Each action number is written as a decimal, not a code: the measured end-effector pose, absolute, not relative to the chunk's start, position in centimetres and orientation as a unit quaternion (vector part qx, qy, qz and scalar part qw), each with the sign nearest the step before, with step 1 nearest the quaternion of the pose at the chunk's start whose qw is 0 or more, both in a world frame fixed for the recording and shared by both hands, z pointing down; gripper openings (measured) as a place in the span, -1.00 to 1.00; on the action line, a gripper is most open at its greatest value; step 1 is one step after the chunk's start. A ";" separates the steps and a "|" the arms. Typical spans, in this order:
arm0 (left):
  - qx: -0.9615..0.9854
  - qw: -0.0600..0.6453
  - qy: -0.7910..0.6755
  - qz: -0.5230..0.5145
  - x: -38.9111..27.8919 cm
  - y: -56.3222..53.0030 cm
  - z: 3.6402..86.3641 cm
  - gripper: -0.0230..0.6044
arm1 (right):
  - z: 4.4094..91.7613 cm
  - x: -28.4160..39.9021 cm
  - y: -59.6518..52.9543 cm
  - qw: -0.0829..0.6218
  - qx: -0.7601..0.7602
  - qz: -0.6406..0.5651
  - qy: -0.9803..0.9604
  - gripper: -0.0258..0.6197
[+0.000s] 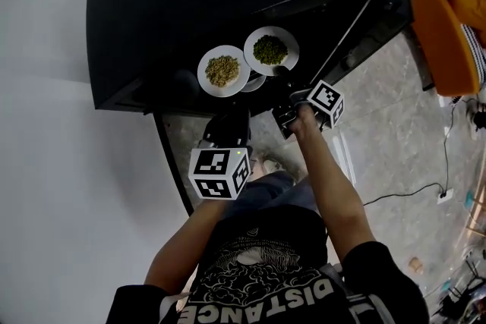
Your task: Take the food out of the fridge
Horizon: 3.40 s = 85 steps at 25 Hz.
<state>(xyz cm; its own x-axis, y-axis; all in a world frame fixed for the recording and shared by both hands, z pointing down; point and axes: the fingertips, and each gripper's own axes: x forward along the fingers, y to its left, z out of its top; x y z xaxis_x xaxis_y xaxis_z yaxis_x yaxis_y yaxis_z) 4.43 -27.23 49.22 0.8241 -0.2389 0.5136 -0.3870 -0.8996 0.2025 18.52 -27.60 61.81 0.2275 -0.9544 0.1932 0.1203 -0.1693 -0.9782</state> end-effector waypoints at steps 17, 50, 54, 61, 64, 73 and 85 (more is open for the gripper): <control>0.943 0.153 -0.209 0.209 3.4 -23.8 45.4 -0.92 | 52.2 13.0 -17.6 0.486 -0.556 -0.533 0.414 -0.88; 0.978 0.127 -0.065 0.155 5.6 -27.5 37.1 -0.92 | 25.3 14.7 -17.5 0.535 -0.564 -0.435 0.454 -0.88; 0.977 0.132 -0.060 0.154 5.8 -29.3 37.2 -0.92 | 25.4 16.8 -21.4 0.526 -0.575 -0.441 0.445 -0.88; 0.980 0.127 -0.056 0.142 3.1 -26.1 36.2 -0.92 | 24.7 16.5 -21.7 0.522 -0.578 -0.445 0.443 -0.88; 0.980 0.130 -0.055 0.142 2.3 -24.9 36.3 -0.92 | 24.9 16.3 -21.8 0.524 -0.574 -0.451 0.438 -0.88; 0.979 0.140 -0.067 0.130 0.2 -22.8 36.3 -0.92 | 25.0 16.4 -21.9 0.539 -0.567 -0.449 0.432 -0.88; 0.978 0.147 -0.091 0.117 0.8 -26.7 35.8 -0.92 | 24.3 17.3 -22.7 0.544 -0.557 -0.403 0.481 -0.72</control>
<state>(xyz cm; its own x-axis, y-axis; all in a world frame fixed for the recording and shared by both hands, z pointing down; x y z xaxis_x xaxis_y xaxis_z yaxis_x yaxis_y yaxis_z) 0.84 -26.74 35.79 0.9559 -0.1441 0.2560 -0.2130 -0.9402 0.2658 17.30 -22.71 24.28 0.2125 -0.9744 -0.0735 -0.0971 0.0538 -0.9938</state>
